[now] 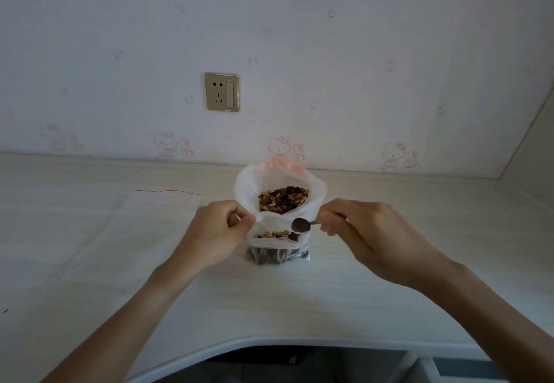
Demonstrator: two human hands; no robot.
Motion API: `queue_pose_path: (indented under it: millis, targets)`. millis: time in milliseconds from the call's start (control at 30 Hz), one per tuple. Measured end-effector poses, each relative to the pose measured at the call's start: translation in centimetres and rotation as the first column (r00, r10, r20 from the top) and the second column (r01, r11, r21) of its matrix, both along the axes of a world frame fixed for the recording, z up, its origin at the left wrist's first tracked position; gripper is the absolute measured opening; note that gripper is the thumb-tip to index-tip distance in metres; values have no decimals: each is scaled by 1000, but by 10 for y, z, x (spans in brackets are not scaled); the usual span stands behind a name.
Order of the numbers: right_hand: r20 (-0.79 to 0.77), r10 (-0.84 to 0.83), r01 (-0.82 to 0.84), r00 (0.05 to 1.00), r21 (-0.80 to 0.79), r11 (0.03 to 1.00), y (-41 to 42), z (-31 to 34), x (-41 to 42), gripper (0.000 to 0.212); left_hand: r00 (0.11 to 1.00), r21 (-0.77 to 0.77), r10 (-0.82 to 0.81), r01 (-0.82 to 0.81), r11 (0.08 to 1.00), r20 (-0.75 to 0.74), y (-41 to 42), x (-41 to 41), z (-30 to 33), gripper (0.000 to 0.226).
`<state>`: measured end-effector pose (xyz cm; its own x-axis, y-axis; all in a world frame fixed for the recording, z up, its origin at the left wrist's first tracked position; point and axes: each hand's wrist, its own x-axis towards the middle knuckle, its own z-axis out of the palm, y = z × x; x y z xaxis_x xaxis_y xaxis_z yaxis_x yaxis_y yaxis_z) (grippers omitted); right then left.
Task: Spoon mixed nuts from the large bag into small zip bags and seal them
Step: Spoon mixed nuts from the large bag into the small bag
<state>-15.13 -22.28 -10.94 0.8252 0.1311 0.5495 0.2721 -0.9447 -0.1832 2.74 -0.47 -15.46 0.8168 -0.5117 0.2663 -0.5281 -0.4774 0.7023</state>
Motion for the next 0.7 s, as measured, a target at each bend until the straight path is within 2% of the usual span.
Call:
queue_pose_path:
  millis: [67,133,233,333,433,533,567,700]
  targets:
    - [-4,16,-13,1000,335,942,-5,-3,4,31,1000,10,5,-5,1000,-4,1,2,-1,18]
    - [16,15,-22,1000,608,794,-8,-6,10,31,1000,1,22,-22,1000,-22,2,5,-1,20]
    - [26,-13,-14,1000,820,572,-12,-9,20,32,997,-50,72,-74,996,-37,3,13,0,26]
    - [-37,-48,54,998,910,410,-13,-14,32,35,984,-115,160,-168,979,-77,-3,25,0,34]
    - [-113,-76,131,991,940,315,-11,-18,46,36,963,-83,239,-250,965,-124,-12,40,0,55]
    - [-173,-86,190,981,947,258,-9,-17,60,37,962,-56,196,-210,976,-192,-26,50,4,77]
    - [-189,-89,205,978,945,254,-8,-16,63,37,957,-72,170,-192,979,-234,-32,51,6,78]
    - [-236,-72,247,969,932,264,-8,-12,74,38,935,-170,103,-169,971,-340,-48,53,-1,55]
